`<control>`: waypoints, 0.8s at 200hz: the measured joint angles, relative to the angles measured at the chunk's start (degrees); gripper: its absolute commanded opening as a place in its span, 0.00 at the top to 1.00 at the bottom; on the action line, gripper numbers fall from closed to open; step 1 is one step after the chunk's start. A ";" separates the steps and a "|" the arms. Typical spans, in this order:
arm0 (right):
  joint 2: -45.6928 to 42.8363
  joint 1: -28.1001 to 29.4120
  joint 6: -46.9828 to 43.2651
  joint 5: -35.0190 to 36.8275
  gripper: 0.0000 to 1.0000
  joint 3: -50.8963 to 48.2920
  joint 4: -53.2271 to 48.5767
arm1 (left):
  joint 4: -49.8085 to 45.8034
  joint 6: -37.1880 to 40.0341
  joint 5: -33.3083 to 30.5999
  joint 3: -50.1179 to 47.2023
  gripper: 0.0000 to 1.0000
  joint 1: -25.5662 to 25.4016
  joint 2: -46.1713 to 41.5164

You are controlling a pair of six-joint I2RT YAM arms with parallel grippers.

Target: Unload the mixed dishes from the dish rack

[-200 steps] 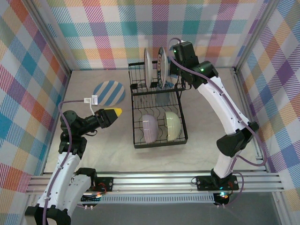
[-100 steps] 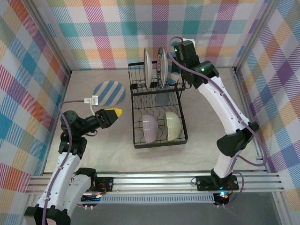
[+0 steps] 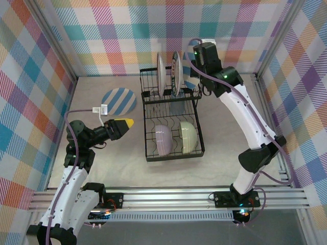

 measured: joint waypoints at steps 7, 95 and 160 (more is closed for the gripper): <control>-0.48 -0.26 -0.22 0.11 1.00 -0.13 0.17 | 0.00 0.00 0.00 0.00 0.00 0.00 0.00; -6.27 -2.29 -1.09 1.01 1.00 -1.75 1.53 | 2.29 -1.57 0.22 -0.20 0.00 0.00 0.00; -15.15 -2.29 -0.61 0.81 1.00 -8.87 1.14 | 5.03 -3.50 0.20 -0.63 0.00 -0.13 0.02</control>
